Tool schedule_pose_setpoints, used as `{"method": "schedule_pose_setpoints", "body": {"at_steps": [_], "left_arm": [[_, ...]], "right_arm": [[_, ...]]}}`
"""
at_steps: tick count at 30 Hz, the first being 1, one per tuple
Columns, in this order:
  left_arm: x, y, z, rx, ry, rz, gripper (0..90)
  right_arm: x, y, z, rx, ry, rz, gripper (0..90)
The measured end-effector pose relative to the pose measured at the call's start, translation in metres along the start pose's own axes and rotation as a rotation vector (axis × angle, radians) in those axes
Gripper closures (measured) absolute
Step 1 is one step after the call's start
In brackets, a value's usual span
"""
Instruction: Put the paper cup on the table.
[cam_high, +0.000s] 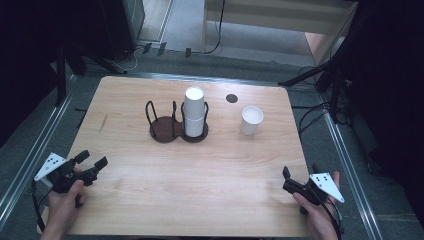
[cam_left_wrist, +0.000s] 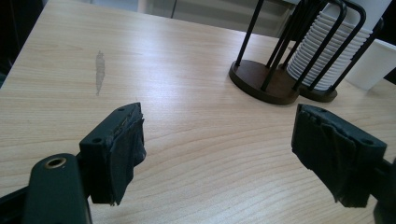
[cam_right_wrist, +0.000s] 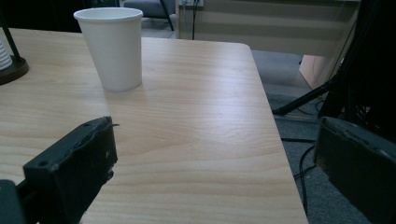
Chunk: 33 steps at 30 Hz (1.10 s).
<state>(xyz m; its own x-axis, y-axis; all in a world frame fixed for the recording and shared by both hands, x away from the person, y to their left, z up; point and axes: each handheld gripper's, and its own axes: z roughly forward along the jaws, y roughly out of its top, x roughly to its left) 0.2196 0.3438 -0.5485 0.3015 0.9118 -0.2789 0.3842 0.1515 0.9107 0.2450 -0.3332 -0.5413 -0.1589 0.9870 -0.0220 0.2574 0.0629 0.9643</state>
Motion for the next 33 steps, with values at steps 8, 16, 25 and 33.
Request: {"method": "schedule_pose_setpoints", "body": {"at_steps": [8,16,25,33], "left_arm": [[0.001,0.000,-0.001,-0.003,-0.005,-0.011,17.3],[0.001,0.000,-0.001,-0.003,-0.005,-0.012,17.3],[0.001,0.000,0.000,-0.002,-0.005,-0.007,17.3],[0.000,0.000,0.000,0.001,-0.003,-0.005,17.3]], "right_arm": [[-0.010,-0.005,-0.014,0.003,-0.018,0.002,0.0],[-0.020,-0.012,-0.030,0.003,-0.039,0.010,0.0],[-0.028,-0.016,-0.041,0.000,-0.050,0.010,0.2],[-0.028,-0.015,-0.044,-0.001,-0.045,0.007,0.0]]}}
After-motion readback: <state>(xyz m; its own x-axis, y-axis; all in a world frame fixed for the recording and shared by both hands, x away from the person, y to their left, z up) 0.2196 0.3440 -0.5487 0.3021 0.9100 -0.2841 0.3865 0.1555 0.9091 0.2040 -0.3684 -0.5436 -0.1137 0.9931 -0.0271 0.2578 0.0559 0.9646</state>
